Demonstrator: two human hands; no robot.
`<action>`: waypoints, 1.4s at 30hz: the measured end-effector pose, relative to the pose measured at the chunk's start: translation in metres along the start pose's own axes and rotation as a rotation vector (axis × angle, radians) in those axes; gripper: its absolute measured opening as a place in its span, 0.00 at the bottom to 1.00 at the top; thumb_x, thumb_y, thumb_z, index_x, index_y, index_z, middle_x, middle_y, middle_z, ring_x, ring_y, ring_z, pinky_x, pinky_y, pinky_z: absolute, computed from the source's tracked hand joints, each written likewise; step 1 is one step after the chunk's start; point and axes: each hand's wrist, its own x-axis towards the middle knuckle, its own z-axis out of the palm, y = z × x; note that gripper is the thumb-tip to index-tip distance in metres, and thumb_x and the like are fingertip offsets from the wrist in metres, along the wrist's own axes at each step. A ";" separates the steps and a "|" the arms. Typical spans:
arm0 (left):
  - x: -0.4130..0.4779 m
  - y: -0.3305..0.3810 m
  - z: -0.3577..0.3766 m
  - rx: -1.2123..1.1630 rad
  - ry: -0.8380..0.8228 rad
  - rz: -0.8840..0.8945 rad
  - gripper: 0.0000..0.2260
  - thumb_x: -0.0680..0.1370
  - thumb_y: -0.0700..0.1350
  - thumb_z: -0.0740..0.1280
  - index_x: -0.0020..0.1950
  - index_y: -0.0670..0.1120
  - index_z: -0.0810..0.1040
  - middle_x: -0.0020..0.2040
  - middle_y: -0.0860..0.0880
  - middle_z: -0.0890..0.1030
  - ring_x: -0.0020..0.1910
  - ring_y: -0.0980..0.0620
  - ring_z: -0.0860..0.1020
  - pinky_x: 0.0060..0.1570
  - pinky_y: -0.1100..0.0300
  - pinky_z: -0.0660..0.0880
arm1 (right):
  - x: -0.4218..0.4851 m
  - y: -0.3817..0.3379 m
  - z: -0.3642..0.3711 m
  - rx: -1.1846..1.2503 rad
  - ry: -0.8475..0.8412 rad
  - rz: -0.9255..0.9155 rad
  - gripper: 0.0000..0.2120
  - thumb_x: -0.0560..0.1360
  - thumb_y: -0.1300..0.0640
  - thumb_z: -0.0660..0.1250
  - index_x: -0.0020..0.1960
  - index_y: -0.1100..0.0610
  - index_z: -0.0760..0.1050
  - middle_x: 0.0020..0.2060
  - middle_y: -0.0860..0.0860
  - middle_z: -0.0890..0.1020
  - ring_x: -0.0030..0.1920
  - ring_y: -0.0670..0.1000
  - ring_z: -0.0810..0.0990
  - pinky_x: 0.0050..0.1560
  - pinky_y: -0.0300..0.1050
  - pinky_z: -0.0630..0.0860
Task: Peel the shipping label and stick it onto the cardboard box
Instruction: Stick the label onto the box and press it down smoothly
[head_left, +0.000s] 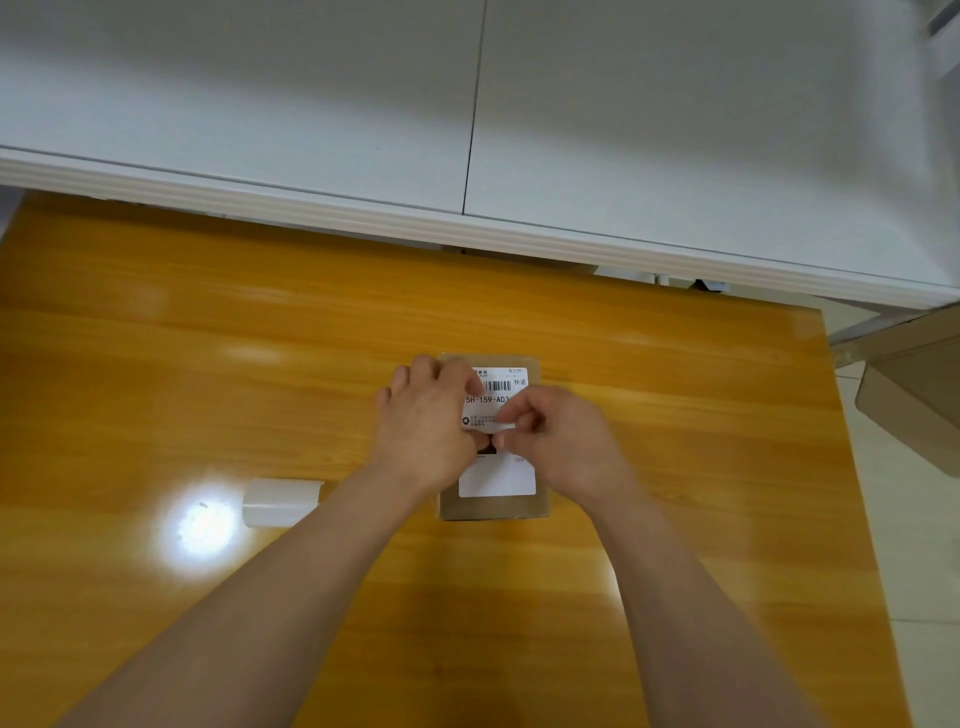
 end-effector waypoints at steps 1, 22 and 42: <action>0.002 -0.001 -0.001 -0.003 0.009 0.000 0.30 0.67 0.55 0.76 0.67 0.55 0.70 0.65 0.48 0.69 0.65 0.44 0.66 0.60 0.52 0.64 | 0.002 0.001 0.000 -0.055 0.042 -0.026 0.13 0.70 0.59 0.77 0.53 0.52 0.80 0.45 0.47 0.75 0.43 0.45 0.75 0.39 0.35 0.71; 0.043 -0.011 -0.006 -0.368 -0.125 -0.070 0.27 0.67 0.43 0.79 0.64 0.54 0.76 0.61 0.50 0.74 0.65 0.44 0.69 0.62 0.50 0.70 | 0.042 -0.006 -0.011 0.060 0.011 0.069 0.28 0.67 0.62 0.79 0.63 0.46 0.76 0.60 0.53 0.71 0.56 0.56 0.78 0.42 0.45 0.82; 0.034 -0.012 -0.003 -0.740 -0.358 -0.195 0.35 0.60 0.44 0.78 0.63 0.56 0.70 0.62 0.47 0.74 0.60 0.44 0.77 0.56 0.44 0.80 | 0.033 0.015 -0.012 0.104 -0.143 0.001 0.39 0.63 0.52 0.82 0.69 0.41 0.68 0.63 0.49 0.69 0.64 0.53 0.71 0.61 0.53 0.77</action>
